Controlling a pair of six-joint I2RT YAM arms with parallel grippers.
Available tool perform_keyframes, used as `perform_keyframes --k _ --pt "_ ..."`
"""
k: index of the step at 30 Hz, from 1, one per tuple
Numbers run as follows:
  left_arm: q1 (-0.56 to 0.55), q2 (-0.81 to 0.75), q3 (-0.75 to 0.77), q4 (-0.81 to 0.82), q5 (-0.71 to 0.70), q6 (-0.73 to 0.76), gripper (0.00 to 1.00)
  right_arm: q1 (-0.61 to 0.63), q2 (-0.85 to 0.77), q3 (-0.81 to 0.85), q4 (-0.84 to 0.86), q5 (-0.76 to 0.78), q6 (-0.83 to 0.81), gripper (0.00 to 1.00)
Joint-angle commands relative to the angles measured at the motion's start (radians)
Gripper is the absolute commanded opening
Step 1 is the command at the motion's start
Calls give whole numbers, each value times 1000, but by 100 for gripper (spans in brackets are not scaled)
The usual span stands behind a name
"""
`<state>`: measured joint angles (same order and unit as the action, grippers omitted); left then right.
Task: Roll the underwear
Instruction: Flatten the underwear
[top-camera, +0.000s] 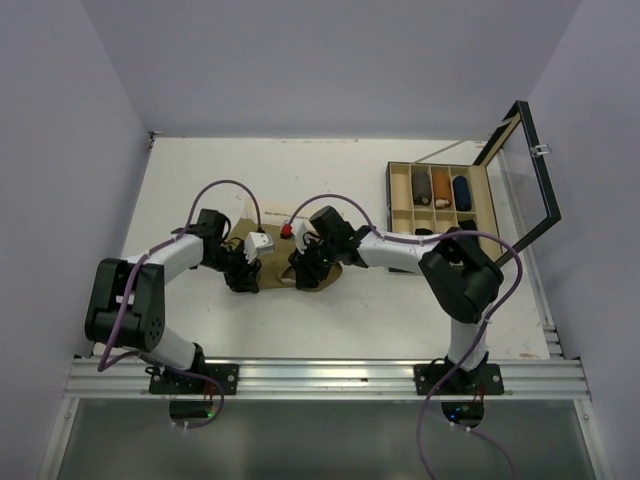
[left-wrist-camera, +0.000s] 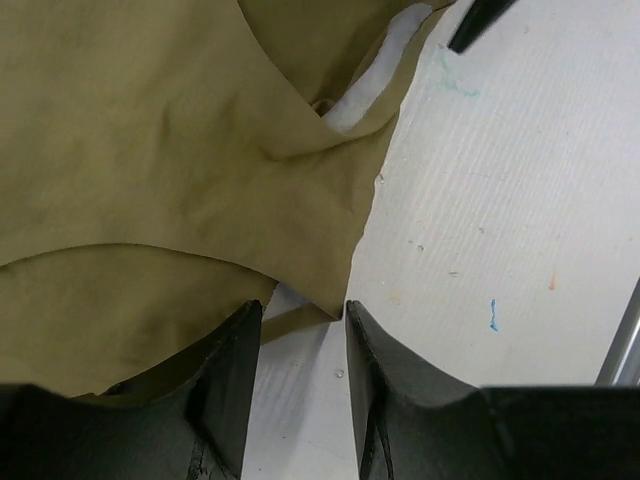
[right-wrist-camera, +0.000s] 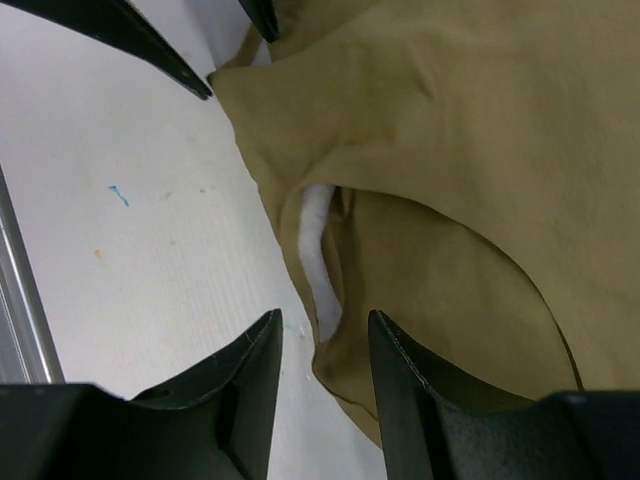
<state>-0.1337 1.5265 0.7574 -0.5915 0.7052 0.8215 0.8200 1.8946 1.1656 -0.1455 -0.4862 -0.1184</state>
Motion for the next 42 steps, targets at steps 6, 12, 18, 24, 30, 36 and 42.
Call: perform_keyframes --k 6,12,18,24,30,36,42 --pt "-7 -17 40 -14 119 34 42 -42 -71 -21 7 -101 69 41" --pt "-18 38 60 -57 74 53 29 -123 -49 -14 26 -80 198 36" --pt "-18 54 77 -106 30 54 21 -222 0 72 -49 -20 192 30" --pt "-18 83 169 -310 -36 131 2 -223 107 154 -212 14 138 26" --pt "-20 133 270 -528 -154 232 0 -225 110 158 -266 32 69 21" --pt "-46 153 249 -570 -260 254 0 -226 51 151 -284 21 45 18" --pt "-90 127 204 -527 -242 242 19 -225 11 184 -330 -66 28 20"
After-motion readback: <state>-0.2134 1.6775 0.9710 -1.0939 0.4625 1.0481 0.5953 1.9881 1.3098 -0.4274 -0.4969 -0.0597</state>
